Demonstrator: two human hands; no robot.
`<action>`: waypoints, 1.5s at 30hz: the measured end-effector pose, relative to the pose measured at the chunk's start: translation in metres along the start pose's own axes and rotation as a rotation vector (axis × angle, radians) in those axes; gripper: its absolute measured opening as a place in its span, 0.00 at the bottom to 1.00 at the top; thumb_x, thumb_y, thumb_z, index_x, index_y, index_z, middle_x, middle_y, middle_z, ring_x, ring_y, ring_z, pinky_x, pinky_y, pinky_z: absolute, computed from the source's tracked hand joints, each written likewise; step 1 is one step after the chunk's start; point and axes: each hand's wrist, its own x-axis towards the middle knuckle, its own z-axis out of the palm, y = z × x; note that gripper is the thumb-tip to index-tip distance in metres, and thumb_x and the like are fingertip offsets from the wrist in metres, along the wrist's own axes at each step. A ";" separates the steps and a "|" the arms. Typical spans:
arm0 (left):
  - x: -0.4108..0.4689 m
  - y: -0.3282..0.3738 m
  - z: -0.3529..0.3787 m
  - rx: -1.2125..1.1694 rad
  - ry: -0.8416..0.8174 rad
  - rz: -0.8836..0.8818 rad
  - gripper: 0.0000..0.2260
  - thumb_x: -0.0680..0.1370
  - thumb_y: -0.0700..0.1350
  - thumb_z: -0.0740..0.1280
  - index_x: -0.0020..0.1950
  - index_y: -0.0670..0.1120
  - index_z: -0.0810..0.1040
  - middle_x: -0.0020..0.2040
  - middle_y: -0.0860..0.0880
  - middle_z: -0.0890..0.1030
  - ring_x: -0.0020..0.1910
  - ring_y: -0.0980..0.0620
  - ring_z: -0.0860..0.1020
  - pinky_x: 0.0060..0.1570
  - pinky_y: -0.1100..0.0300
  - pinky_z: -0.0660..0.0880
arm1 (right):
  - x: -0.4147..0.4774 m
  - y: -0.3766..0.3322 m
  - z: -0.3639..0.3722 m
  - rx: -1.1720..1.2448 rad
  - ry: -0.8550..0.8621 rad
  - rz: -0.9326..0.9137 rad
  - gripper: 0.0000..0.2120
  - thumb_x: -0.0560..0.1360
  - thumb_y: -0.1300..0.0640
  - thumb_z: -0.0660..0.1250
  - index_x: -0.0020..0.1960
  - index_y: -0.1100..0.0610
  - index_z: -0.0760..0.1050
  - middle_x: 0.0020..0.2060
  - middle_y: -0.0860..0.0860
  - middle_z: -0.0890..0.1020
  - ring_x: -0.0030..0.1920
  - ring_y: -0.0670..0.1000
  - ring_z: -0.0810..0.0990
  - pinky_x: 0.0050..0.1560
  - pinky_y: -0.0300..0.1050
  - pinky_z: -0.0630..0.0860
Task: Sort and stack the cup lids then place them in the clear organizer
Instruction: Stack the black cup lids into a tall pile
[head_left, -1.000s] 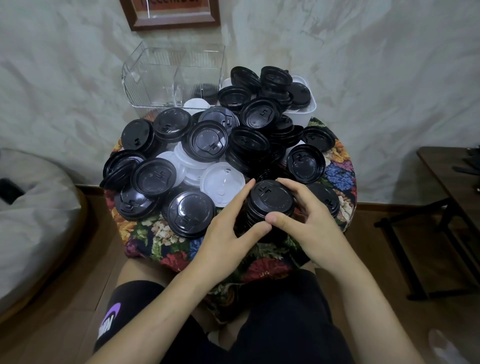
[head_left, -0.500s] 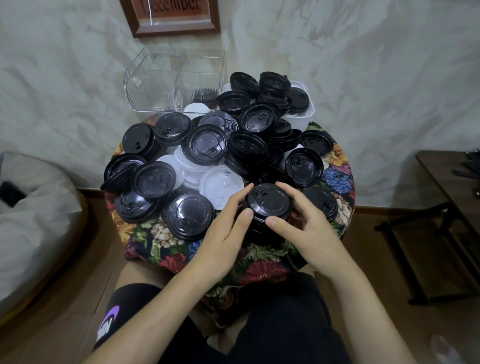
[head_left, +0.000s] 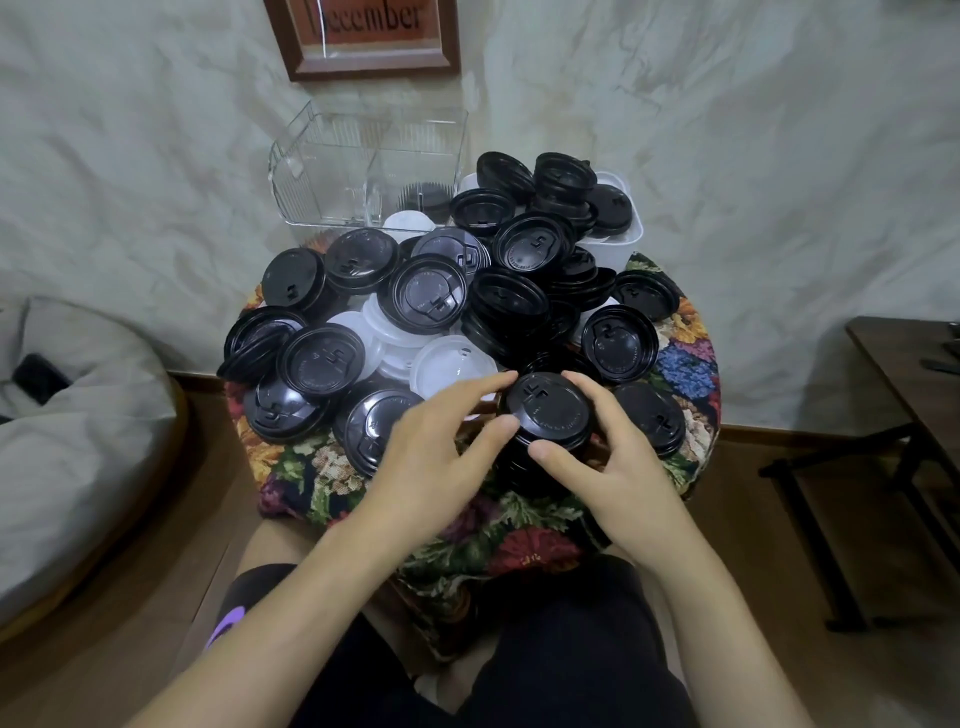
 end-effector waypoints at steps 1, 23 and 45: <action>0.005 0.003 -0.004 0.018 0.063 0.037 0.13 0.81 0.51 0.69 0.66 0.56 0.82 0.58 0.60 0.84 0.57 0.59 0.82 0.57 0.58 0.79 | 0.000 0.000 0.000 0.000 -0.001 0.003 0.35 0.72 0.40 0.74 0.77 0.40 0.66 0.66 0.33 0.78 0.68 0.36 0.75 0.72 0.45 0.71; 0.116 0.018 -0.038 0.583 0.070 0.321 0.09 0.82 0.46 0.65 0.53 0.48 0.85 0.53 0.54 0.86 0.70 0.46 0.76 0.79 0.41 0.54 | 0.000 0.001 -0.002 0.039 -0.023 0.039 0.37 0.72 0.40 0.75 0.77 0.39 0.65 0.66 0.33 0.78 0.69 0.37 0.75 0.73 0.51 0.71; 0.027 0.024 -0.016 -0.349 -0.011 -0.277 0.11 0.85 0.44 0.64 0.62 0.52 0.84 0.50 0.56 0.85 0.42 0.58 0.79 0.44 0.65 0.75 | -0.001 0.003 -0.001 0.008 -0.017 0.009 0.40 0.73 0.39 0.77 0.80 0.37 0.61 0.72 0.33 0.72 0.73 0.35 0.69 0.75 0.47 0.67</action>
